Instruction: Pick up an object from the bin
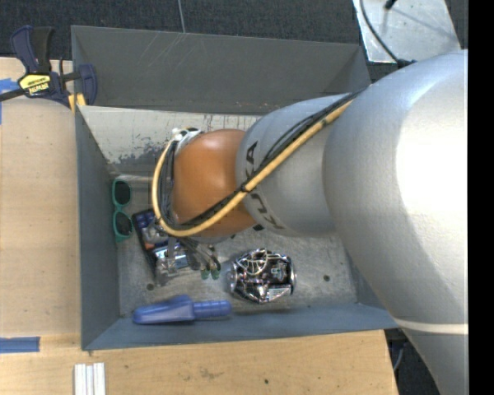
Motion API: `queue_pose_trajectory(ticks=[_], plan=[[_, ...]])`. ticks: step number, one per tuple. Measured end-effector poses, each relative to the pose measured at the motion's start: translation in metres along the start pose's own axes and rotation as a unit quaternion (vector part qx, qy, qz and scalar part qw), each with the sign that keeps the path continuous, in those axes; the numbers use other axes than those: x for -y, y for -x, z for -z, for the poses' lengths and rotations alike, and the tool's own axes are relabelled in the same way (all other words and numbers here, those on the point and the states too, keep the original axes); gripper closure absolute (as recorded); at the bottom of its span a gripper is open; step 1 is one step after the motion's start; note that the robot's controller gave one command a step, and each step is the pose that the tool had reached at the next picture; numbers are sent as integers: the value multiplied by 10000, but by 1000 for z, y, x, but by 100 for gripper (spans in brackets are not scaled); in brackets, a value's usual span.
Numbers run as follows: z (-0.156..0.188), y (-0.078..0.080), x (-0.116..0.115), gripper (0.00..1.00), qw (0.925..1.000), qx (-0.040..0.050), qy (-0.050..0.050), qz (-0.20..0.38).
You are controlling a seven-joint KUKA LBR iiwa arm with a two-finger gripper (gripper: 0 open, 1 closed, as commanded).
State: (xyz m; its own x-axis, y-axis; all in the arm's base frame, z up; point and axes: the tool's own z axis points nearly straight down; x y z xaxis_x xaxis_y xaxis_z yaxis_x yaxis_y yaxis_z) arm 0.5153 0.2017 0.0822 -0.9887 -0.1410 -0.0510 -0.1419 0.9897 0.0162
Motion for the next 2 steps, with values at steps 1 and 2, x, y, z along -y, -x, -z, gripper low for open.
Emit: queue_pose_trajectory(ticks=[1,2], plan=[[27,2,4,100,9997,-198,-61,97],[76,6,-9,100,9997,-214,-73,-4]])
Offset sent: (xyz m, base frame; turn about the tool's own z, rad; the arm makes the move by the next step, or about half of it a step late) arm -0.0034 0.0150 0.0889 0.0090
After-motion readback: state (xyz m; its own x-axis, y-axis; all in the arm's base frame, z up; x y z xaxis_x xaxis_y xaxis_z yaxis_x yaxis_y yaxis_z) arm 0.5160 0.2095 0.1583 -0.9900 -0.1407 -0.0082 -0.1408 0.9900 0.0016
